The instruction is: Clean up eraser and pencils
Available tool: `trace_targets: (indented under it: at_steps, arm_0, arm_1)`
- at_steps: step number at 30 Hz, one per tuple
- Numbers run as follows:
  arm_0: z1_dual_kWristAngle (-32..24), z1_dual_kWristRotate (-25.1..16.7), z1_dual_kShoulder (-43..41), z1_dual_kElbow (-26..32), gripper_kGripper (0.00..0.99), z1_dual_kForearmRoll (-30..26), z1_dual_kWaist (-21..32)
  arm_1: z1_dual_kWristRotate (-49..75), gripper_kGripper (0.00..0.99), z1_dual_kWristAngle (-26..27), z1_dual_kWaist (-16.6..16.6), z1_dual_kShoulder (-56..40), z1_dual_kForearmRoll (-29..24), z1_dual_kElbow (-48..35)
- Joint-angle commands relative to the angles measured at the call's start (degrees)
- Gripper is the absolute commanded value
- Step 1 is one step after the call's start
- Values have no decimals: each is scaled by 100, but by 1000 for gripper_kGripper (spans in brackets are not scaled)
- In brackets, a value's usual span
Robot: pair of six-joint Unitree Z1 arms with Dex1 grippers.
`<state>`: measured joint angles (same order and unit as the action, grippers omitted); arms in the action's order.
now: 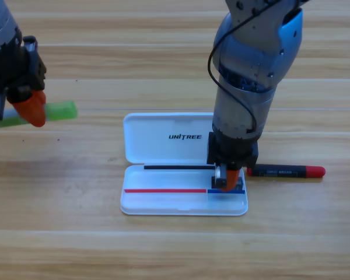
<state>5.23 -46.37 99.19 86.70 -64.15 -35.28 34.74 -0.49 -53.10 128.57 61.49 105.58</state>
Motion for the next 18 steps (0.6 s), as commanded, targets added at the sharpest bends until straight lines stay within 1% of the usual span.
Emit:
trace_targets:
  at_steps: [1, 2, 6, 12, 15, 18]
  arm_0:
    - [-13, 5, 21, -57, 0, -45, -119]
    - [-13, 5, 30, -57, 0, -45, -119]
    - [-13, 5, 109, -40, 0, -45, -119]
    - [-22, 23, 188, 22, 0, -36, -172]
    - [-13, 128, 224, 189, 0, -36, -400]
    - [13, 234, 399, 409, 0, -36, -778]
  arm_1:
    - [-20, 899, -4, -104, 405, 73, -2]
    - [-28, 917, -4, -95, 370, 73, -11]
    - [-46, 936, -21, -104, 151, 73, -63]
    - [-55, 936, -56, -78, -737, 73, -503]
    - [-46, 936, -65, 36, -1265, 73, -907]
    - [-46, 937, -65, 221, -1625, 73, -1373]
